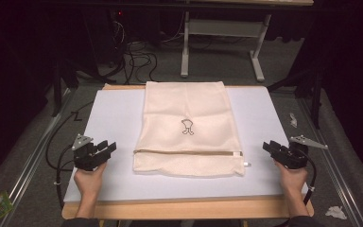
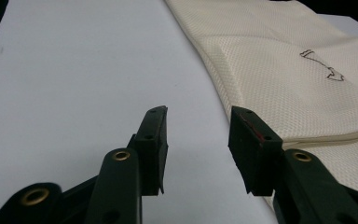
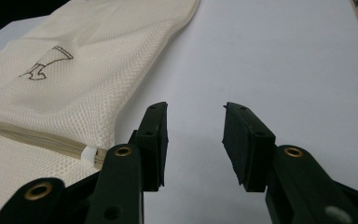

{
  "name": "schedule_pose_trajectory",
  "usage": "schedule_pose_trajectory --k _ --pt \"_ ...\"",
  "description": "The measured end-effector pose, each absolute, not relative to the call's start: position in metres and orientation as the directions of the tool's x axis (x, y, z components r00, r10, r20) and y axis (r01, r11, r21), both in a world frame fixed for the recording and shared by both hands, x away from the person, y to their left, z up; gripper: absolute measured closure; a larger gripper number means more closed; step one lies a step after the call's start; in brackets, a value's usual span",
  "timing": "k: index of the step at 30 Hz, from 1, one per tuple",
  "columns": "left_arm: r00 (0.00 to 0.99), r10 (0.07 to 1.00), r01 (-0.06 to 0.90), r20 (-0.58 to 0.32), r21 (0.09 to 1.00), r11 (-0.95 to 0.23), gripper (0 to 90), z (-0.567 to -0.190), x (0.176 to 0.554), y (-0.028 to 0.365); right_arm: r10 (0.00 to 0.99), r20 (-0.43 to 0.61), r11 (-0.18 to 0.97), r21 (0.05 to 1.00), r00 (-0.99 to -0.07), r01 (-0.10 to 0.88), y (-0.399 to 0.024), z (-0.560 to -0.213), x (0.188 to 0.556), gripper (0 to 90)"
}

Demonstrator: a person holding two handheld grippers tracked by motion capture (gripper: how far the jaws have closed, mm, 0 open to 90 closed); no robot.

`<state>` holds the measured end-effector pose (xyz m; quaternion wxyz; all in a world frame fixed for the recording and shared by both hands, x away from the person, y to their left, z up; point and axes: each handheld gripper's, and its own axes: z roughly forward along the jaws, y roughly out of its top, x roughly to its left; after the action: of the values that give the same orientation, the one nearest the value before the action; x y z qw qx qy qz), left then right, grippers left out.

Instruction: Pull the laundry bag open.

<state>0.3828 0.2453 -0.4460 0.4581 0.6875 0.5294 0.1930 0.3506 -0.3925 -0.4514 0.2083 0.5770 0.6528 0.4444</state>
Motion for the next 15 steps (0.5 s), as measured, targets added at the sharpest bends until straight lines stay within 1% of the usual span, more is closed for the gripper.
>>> schedule_pose_trajectory --k 11,15 --pt "0.35 0.914 0.556 -0.205 0.83 -0.027 56.7 -0.4529 0.3903 0.2392 0.939 0.241 -0.058 0.812 -0.245 0.58 -0.3859 -0.4573 0.3583 61.2" --pt "0.337 0.925 0.551 -0.176 0.833 -0.042 54.8 -0.4555 0.3919 0.2364 0.941 0.235 -0.053 0.812 -0.244 0.581 -0.385 -0.4588 0.36 61.1"
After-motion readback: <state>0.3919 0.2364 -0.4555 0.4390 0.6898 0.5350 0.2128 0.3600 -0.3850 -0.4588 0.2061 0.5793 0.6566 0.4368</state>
